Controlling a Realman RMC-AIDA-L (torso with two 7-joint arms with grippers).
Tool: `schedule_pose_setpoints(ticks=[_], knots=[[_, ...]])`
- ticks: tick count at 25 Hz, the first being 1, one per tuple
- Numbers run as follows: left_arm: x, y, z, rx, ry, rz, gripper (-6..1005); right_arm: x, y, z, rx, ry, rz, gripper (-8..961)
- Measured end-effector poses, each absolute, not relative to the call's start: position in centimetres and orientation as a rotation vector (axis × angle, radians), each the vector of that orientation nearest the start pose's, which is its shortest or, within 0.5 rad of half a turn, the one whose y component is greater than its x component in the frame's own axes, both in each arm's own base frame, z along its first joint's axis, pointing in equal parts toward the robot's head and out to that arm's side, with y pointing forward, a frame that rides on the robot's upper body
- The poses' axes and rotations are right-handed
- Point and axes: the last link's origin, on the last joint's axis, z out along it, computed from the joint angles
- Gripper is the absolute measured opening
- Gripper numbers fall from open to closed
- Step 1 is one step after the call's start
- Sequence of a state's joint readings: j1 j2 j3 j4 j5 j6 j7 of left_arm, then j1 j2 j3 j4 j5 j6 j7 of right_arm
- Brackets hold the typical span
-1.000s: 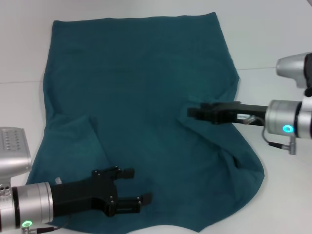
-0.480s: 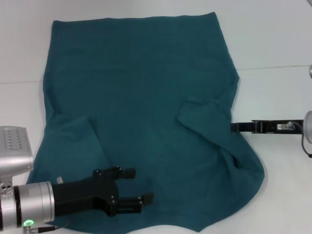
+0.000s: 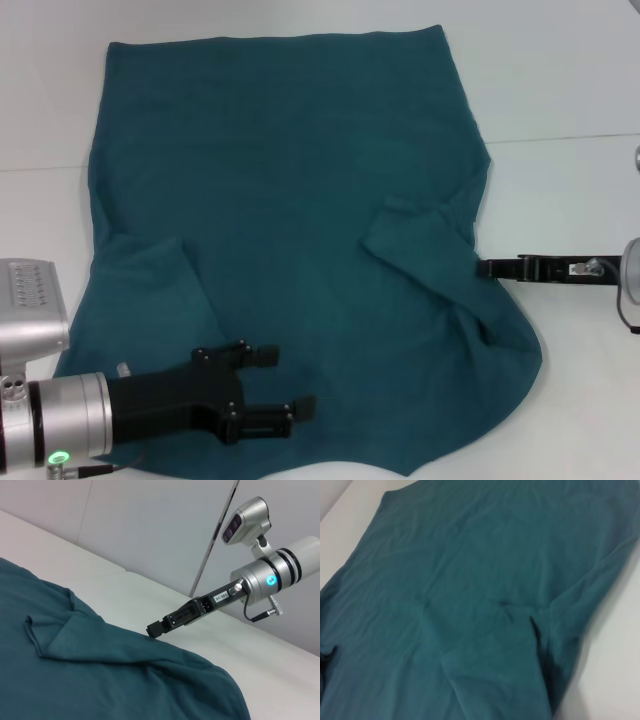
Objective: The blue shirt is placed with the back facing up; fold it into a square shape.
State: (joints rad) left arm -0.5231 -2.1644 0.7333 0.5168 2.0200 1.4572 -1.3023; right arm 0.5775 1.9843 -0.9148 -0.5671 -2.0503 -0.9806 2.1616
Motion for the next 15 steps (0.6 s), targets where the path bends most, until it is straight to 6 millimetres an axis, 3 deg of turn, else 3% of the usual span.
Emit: schedule_pose_setpoints(ticks=[8,15], knots=[[-25.9,30.5,-6.6,-2.779,-0.732,-0.718,922,31.3,38.8,0.0,-2.11,1.496,0.374,497],[-25.9,30.4,-6.6,-2.778,-0.732,-0.717,922,31.4,38.7,0.3,-2.097,1.49,0.413,347]])
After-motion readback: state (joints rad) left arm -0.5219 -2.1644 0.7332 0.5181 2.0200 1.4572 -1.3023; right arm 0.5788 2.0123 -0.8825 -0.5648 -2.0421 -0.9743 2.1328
